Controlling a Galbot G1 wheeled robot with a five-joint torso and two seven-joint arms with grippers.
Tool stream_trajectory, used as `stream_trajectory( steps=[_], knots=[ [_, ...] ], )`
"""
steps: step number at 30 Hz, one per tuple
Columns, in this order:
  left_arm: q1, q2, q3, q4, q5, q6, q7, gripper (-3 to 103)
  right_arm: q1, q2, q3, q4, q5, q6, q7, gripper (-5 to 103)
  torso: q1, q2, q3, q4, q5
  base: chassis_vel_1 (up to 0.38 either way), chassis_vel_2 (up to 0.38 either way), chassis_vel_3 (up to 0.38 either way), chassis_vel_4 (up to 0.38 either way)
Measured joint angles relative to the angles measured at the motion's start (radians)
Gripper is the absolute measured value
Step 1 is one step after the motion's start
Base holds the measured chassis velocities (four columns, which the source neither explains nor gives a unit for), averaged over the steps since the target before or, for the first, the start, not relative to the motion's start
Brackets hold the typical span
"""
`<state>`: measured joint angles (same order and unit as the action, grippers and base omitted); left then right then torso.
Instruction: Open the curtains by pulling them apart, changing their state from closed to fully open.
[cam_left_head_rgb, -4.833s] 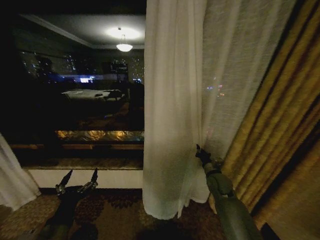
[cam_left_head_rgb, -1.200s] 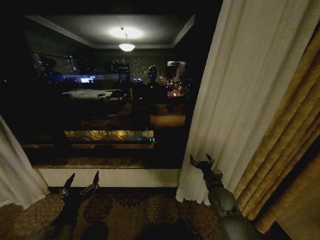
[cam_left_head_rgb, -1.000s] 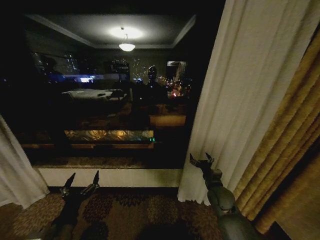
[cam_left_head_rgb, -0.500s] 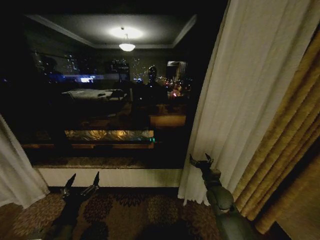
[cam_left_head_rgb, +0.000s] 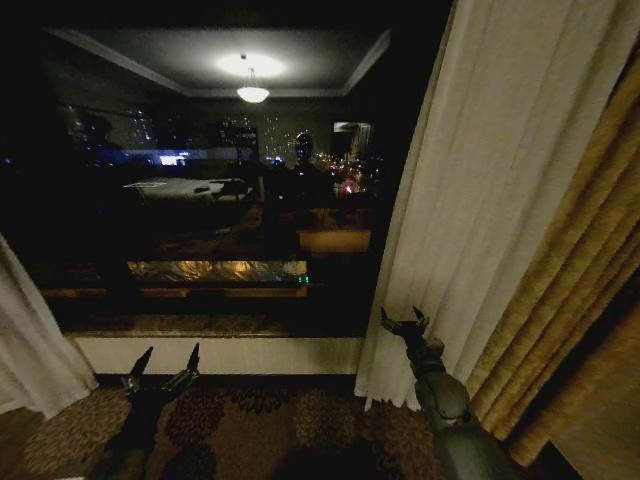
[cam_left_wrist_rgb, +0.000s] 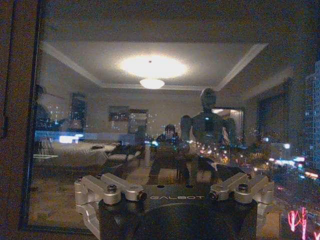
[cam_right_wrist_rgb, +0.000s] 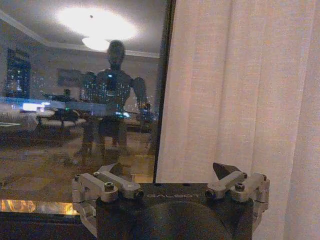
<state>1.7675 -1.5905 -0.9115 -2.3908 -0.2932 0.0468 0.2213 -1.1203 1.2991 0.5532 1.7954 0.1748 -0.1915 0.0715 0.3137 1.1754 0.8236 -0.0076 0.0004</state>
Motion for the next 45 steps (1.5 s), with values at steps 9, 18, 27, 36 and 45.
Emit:
stream_trajectory(
  steps=[9, 18, 27, 36, 45],
  knots=[
    [0.001, 0.0, -0.002, -0.002, 0.0, 0.001, 0.0, 100, 0.01, 0.0, -0.003, -0.01, 0.001, -0.001, 0.0, 100, 0.0, 0.0, 0.0, 0.0, 0.0001, 0.0, 0.0, 0.0, 0.0],
    [-0.005, 0.0, 0.0, -0.002, 0.001, 0.003, 0.0, 100, 0.019, -0.004, -0.002, -0.018, 0.003, -0.001, -0.001, 100, 0.0, 0.0, 0.0, -0.0001, 0.0, 0.0, 0.0, 0.0, 0.0],
    [-0.005, 0.0, -0.004, -0.001, 0.001, 0.005, 0.001, 100, 0.021, 0.005, -0.003, -0.02, 0.003, -0.001, -0.002, 100, 0.0, 0.0, 0.0, 0.0, 0.0, 0.0, 0.0, 0.0, 0.0],
    [-0.001, 0.0, -0.004, 0.006, -0.007, 0.003, 0.001, 100, 0.008, 0.008, -0.008, -0.001, -0.002, -0.006, -0.021, 100, 0.0, 0.0, 0.0, 0.0, 0.0, 0.0, 0.0, 0.0, 0.0],
    [0.012, 0.0, -0.013, 0.007, -0.024, -0.005, 0.003, 100, -0.003, 0.014, -0.012, 0.012, -0.024, -0.009, -0.059, 100, 0.0, 0.0, 0.0, 0.0, 0.0, 0.0, 0.0, 0.0, 0.0]
  ],
)
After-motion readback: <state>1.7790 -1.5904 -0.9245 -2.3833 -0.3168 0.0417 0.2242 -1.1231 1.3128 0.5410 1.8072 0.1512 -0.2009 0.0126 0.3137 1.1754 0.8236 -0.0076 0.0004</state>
